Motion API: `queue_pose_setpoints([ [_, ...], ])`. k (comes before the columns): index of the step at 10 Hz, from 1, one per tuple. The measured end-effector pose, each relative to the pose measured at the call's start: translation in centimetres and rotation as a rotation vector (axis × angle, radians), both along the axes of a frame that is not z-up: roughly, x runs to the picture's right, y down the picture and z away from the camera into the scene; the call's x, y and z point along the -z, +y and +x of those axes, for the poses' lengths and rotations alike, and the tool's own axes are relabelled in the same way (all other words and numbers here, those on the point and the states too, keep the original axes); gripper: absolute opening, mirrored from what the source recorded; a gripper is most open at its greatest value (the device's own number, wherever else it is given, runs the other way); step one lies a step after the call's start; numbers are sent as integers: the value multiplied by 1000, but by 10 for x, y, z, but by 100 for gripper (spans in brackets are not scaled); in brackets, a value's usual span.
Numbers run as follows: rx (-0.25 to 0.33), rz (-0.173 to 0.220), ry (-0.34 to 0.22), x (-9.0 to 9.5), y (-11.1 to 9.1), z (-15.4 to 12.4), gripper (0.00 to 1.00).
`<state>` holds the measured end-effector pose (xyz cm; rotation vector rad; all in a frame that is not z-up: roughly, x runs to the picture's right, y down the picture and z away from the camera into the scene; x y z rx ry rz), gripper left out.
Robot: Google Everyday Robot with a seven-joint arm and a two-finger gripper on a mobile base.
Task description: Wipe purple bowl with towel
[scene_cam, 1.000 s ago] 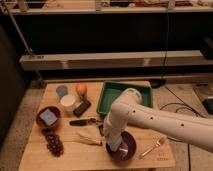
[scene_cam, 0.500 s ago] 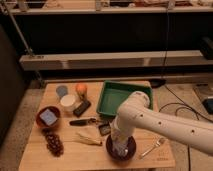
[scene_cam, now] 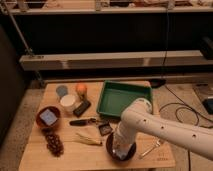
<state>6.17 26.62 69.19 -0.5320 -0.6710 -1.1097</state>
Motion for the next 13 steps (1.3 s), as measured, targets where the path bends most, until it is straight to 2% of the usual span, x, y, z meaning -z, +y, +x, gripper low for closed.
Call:
queue_pose_setpoints([
  [3, -5, -15, 19, -3, 0, 14, 14],
  [6, -12, -1, 36, -8, -16, 22, 14],
  [10, 2, 19, 15, -20, -38, 0, 14],
  [13, 2, 9, -26, -28, -36, -22, 14],
])
